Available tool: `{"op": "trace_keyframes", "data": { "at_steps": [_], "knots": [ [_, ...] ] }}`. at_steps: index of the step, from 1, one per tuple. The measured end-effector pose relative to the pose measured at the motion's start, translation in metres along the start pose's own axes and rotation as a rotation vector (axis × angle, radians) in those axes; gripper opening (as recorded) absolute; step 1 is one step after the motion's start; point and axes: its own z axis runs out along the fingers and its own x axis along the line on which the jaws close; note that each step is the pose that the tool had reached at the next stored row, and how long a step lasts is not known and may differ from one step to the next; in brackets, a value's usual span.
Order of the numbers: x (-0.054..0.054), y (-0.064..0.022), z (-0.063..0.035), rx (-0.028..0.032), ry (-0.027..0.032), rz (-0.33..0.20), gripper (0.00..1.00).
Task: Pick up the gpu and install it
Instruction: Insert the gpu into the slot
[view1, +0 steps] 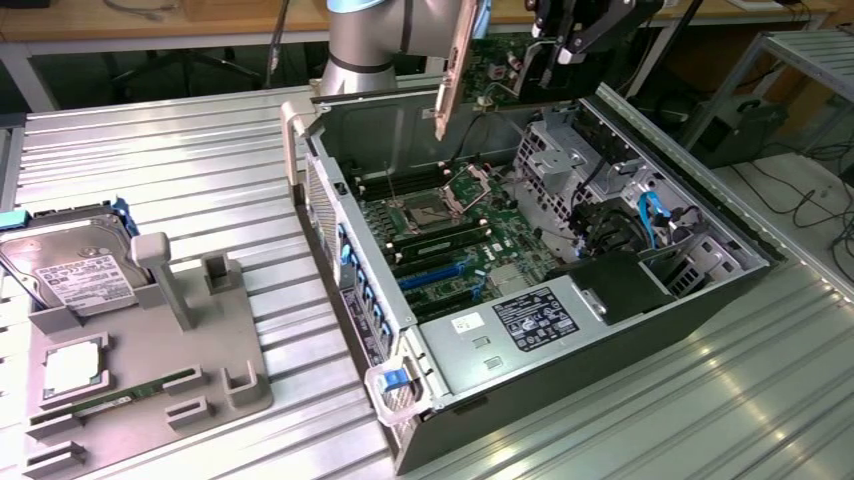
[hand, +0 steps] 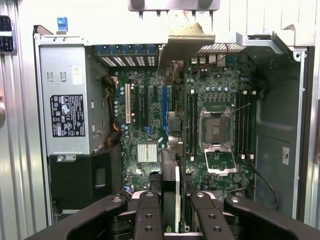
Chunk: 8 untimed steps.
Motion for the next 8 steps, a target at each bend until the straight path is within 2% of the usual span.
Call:
{"op": "trace_keyframes", "data": {
  "at_steps": [8],
  "knots": [
    [0.0,0.0001,0.0053,0.0001,0.0004,0.0,0.27]
  ]
}}
